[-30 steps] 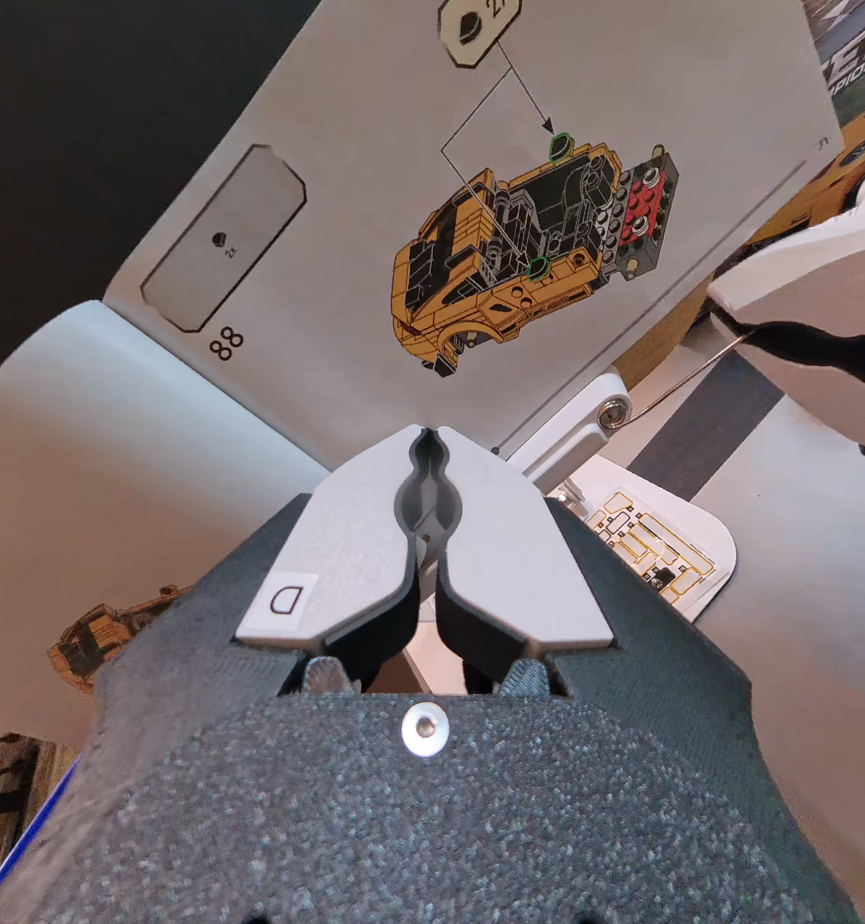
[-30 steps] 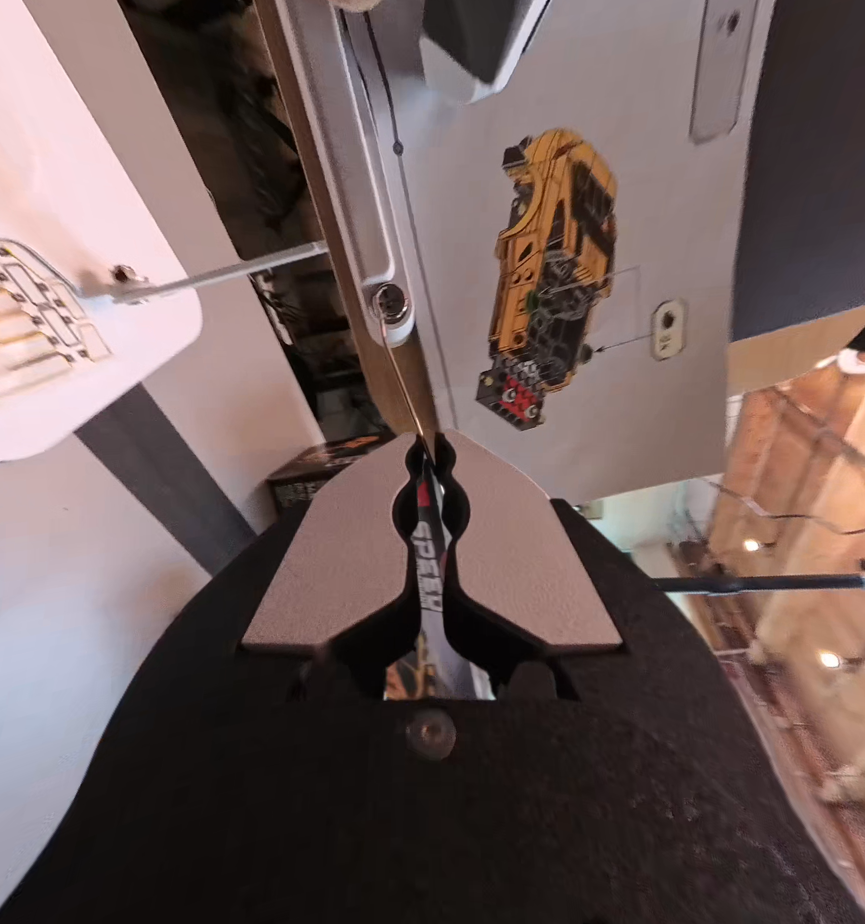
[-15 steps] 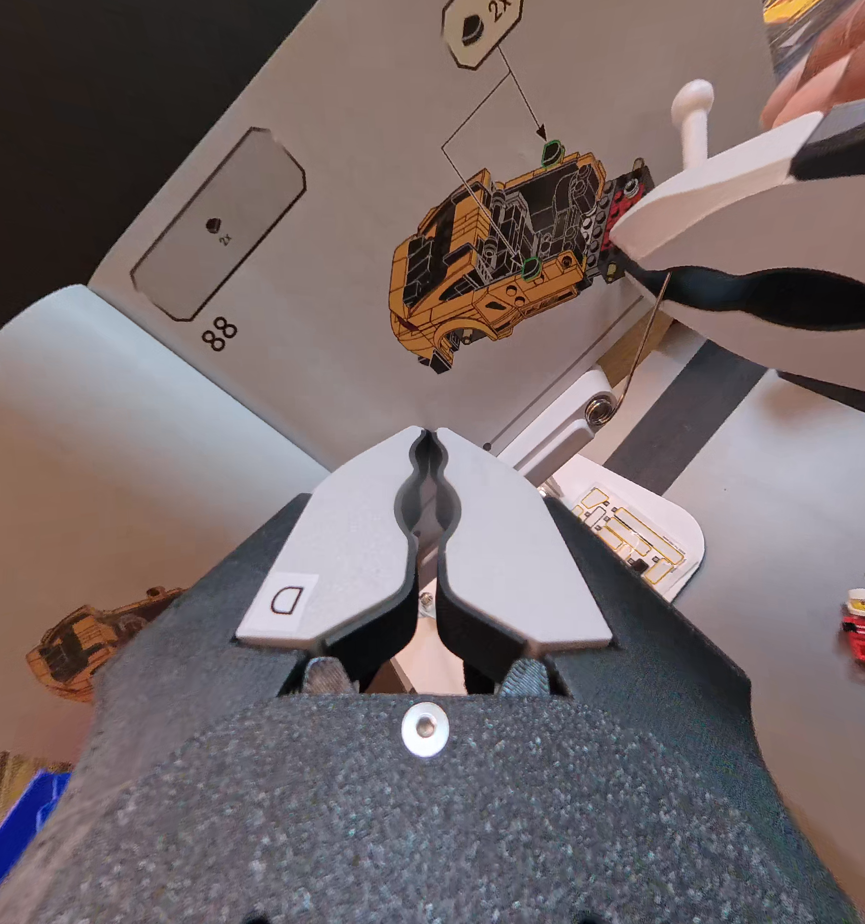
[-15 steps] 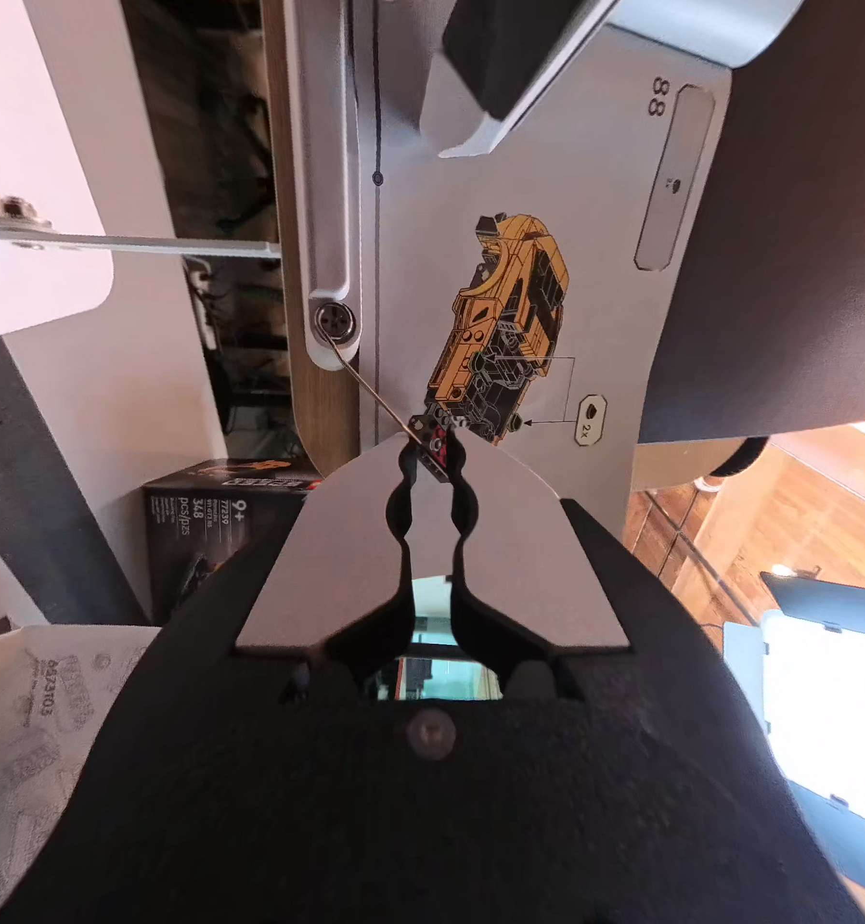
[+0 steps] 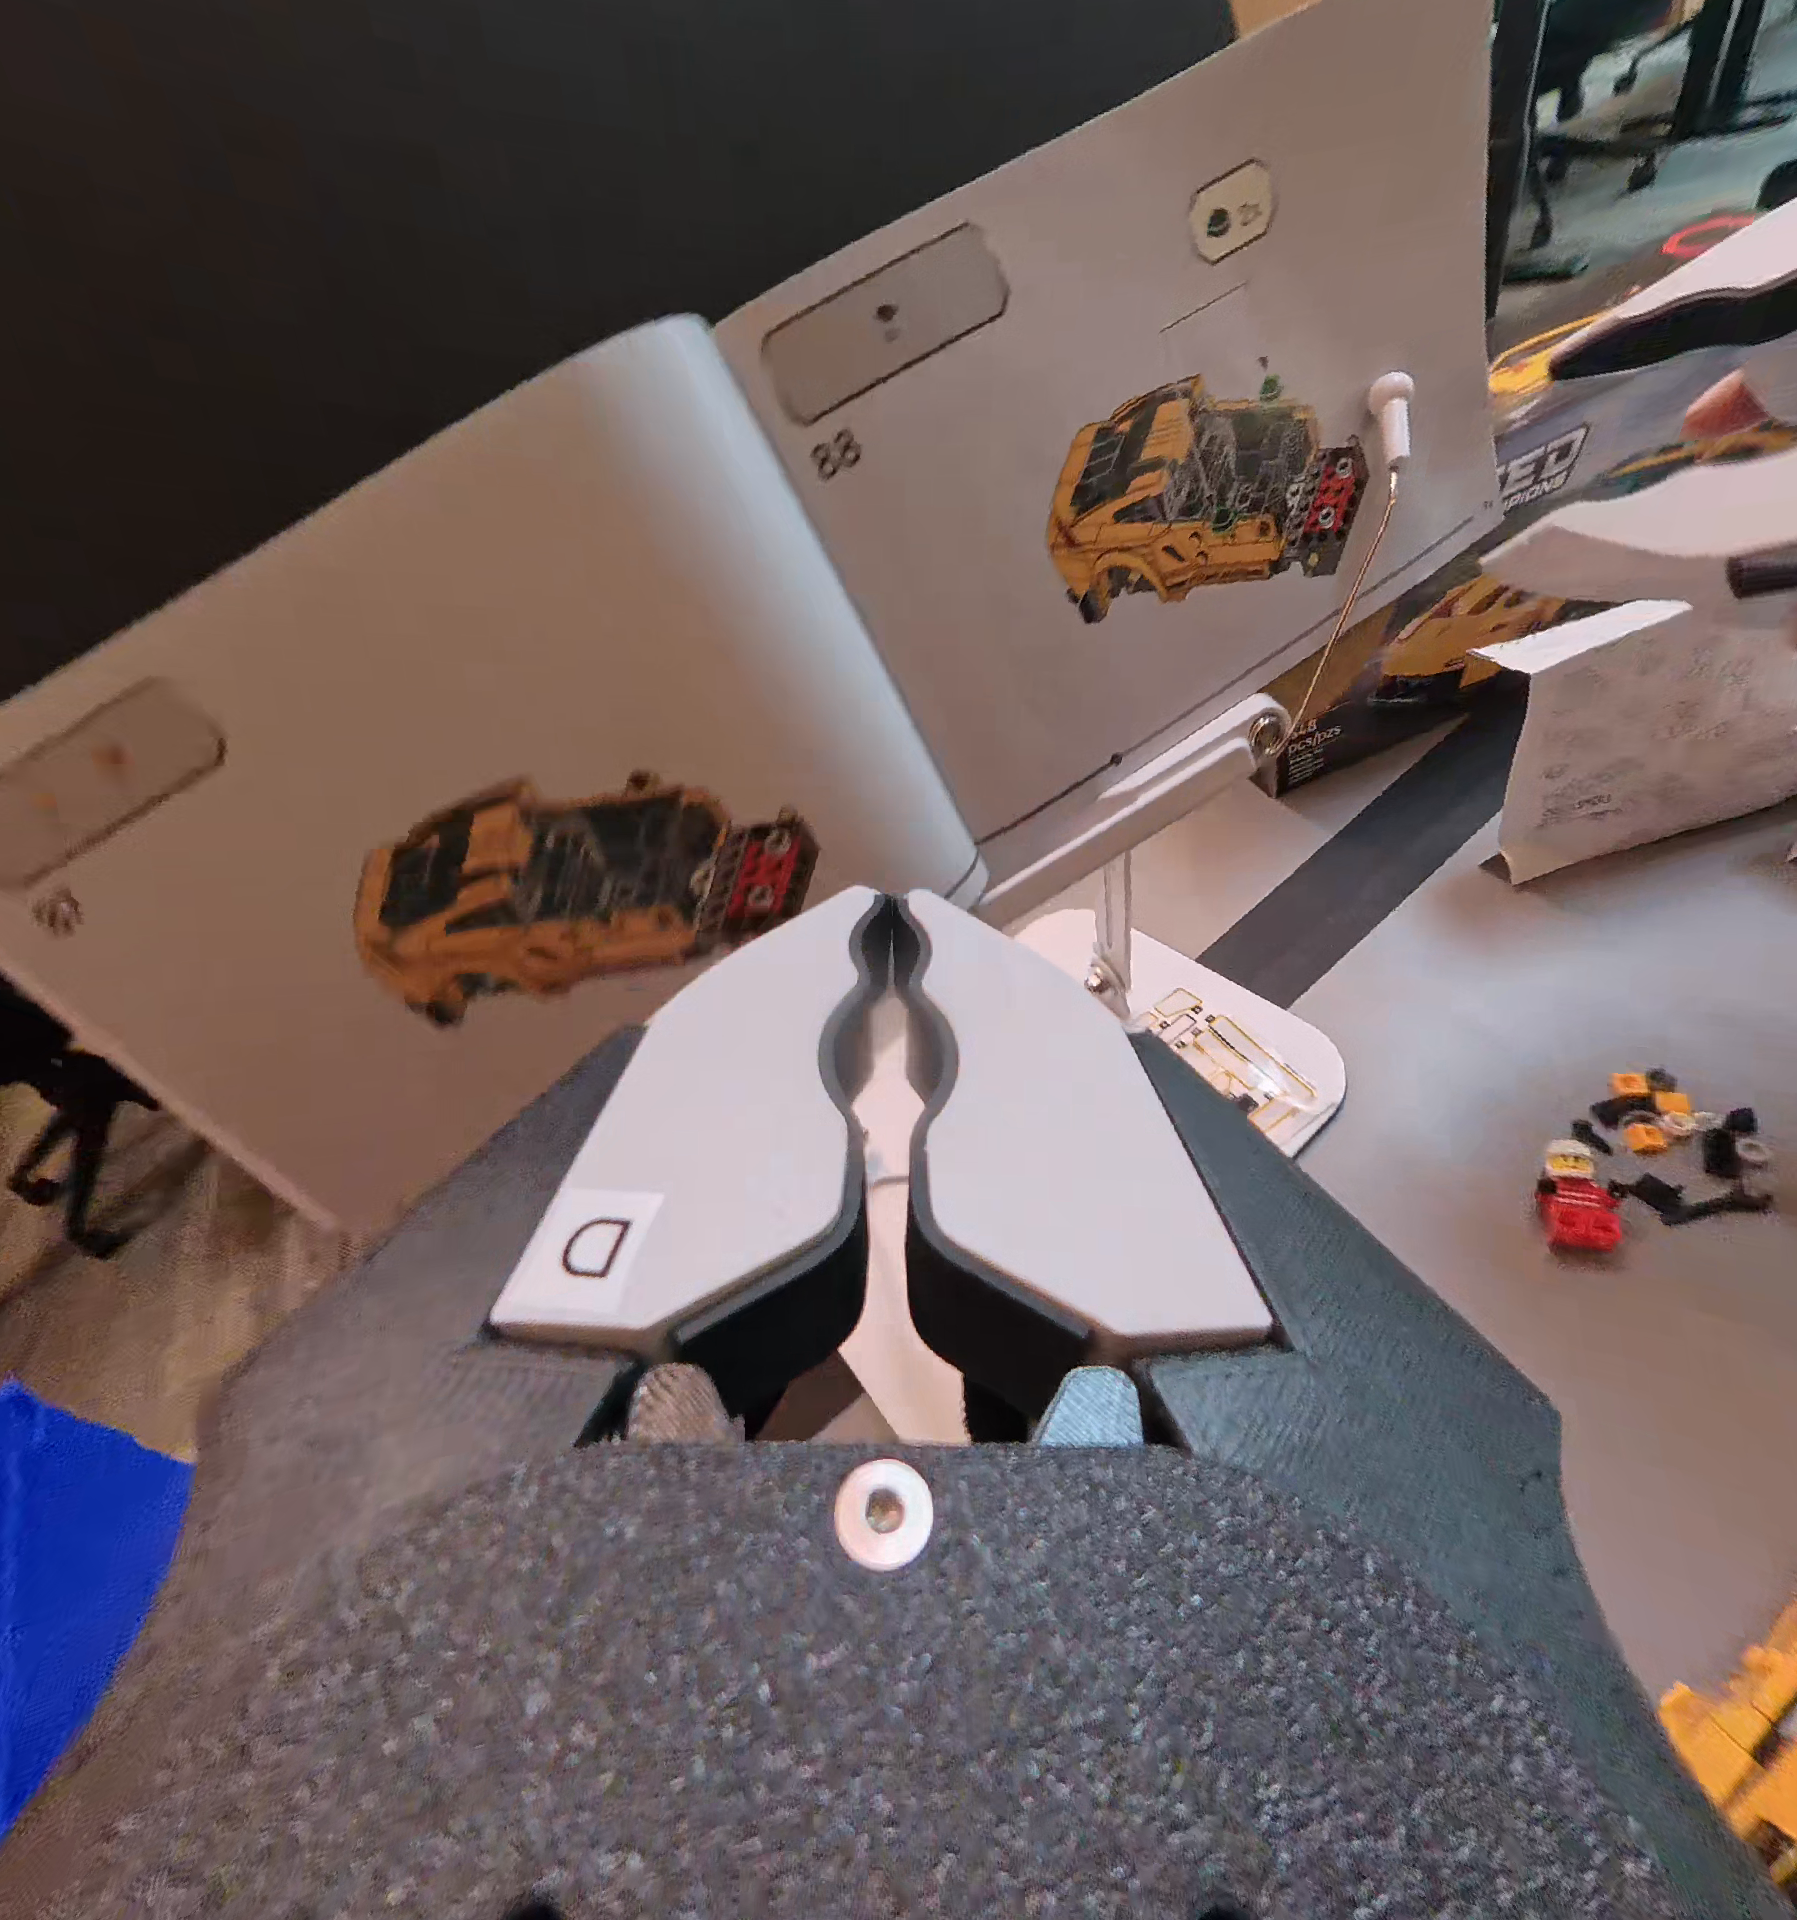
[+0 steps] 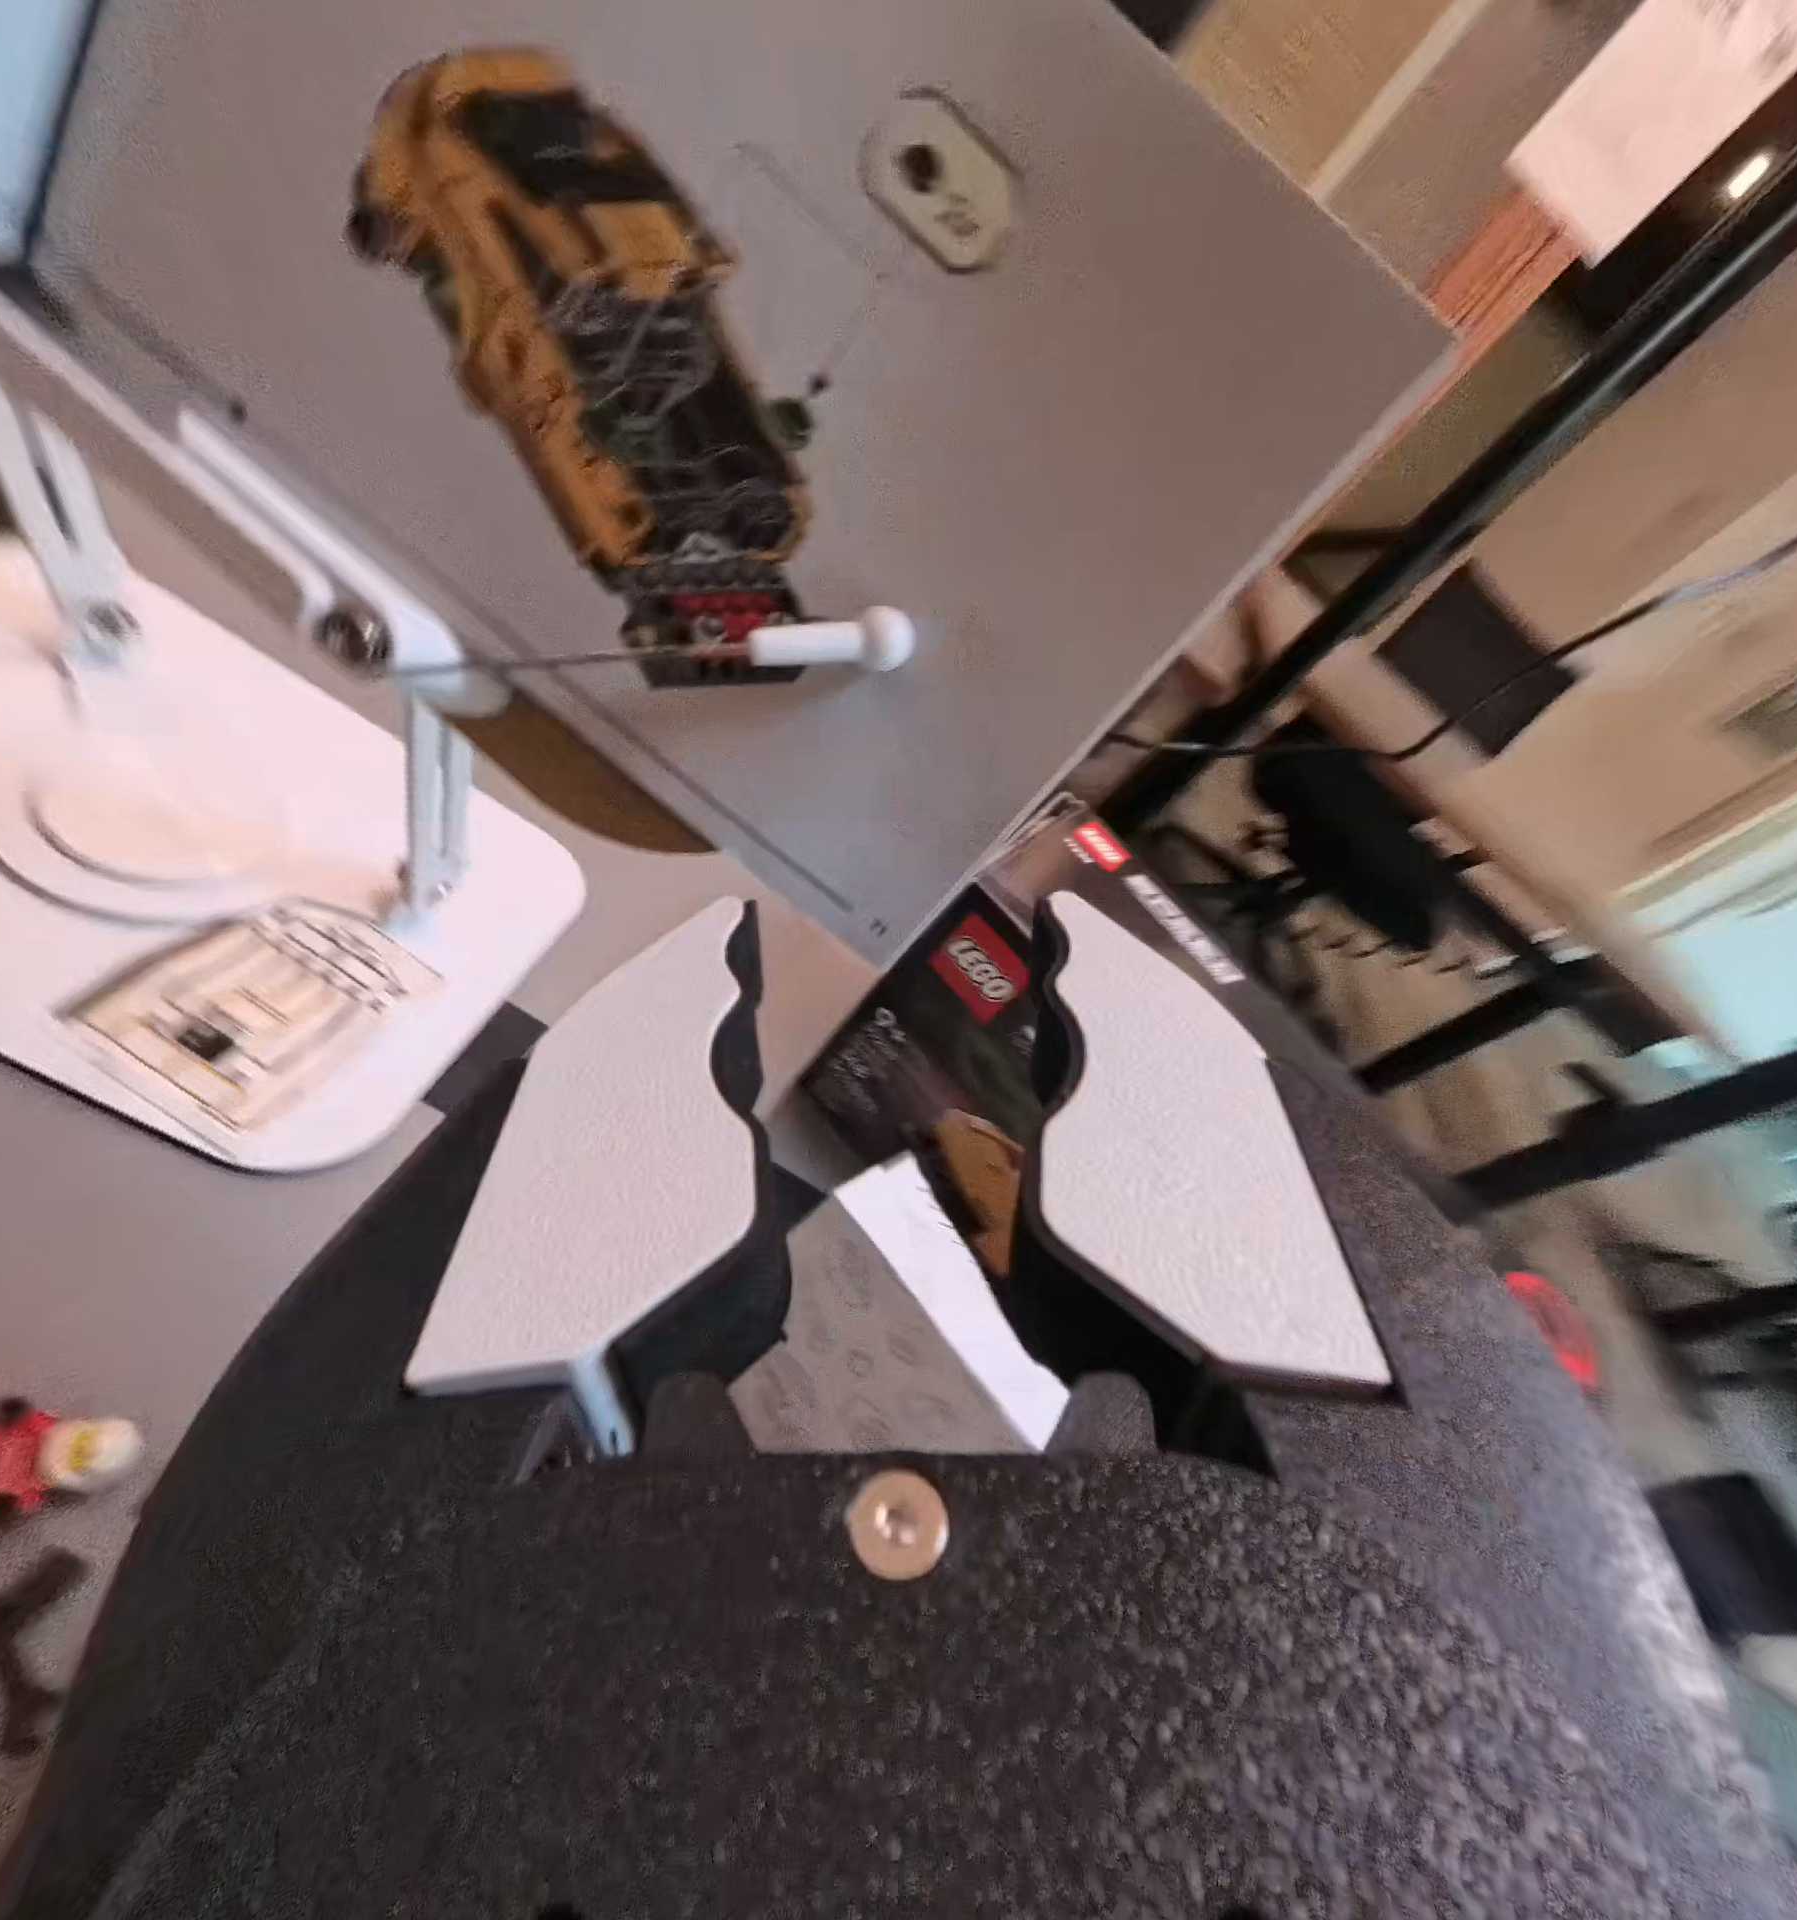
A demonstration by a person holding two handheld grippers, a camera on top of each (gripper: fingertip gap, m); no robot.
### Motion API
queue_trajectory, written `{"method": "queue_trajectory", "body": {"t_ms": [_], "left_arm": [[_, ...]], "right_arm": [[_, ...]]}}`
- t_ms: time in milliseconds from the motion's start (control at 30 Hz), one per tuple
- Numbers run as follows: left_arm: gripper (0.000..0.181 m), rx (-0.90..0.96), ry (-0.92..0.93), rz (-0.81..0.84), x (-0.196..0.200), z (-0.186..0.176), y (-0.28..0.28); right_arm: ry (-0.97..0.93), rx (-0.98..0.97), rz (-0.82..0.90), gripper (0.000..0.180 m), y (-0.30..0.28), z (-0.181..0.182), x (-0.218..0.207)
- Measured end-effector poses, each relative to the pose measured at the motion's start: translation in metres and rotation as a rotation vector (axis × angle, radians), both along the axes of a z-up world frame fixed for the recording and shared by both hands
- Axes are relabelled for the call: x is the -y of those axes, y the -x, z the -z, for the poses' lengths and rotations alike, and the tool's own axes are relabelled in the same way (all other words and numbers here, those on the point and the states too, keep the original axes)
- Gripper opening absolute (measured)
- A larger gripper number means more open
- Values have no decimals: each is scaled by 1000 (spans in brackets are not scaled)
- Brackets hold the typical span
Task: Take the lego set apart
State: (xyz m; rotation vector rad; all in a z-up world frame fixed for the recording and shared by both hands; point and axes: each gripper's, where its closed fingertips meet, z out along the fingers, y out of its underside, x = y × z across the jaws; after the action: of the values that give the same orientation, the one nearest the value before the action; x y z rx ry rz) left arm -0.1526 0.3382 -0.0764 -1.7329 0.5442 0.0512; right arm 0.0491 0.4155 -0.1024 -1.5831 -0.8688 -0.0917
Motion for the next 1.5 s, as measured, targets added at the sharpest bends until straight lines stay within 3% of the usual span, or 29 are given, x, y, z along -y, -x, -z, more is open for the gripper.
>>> {"method": "queue_trajectory", "body": {"t_ms": [100,233,533,733,867,933,1033,1133,1233,1400,1500], "left_arm": [[1,79,14,-9,15,8,13],[1,155,26,-19,30,19,26],[1,238,37,-26,39,32,41],[0,232,0,48,60,13,30],[1,179,-42,106,88,-17,22],[4,159,-43,150,103,-30,15],[10,105,-12,205,125,-32,4],[18,68,107,282,149,3,-10],[34,48,320,415,179,70,-31],[57,18,507,467,203,157,-51],[68,-116,558,438,199,190,-50]], "right_arm": [[188,-216,-73,59,8,3,-12],[311,-320,-159,49,23,8,-22],[319,-305,-137,45,23,8,-36],[290,-314,-31,45,11,8,-38],[152,-283,-74,44,5,-13,2],[169,-254,-220,44,18,-11,41],[327,-129,-475,45,39,22,110],[509,18,-628,49,45,74,160],[731,101,-776,62,47,123,204],[757,162,-901,73,67,158,237],[766,222,-902,76,75,172,244]]}}
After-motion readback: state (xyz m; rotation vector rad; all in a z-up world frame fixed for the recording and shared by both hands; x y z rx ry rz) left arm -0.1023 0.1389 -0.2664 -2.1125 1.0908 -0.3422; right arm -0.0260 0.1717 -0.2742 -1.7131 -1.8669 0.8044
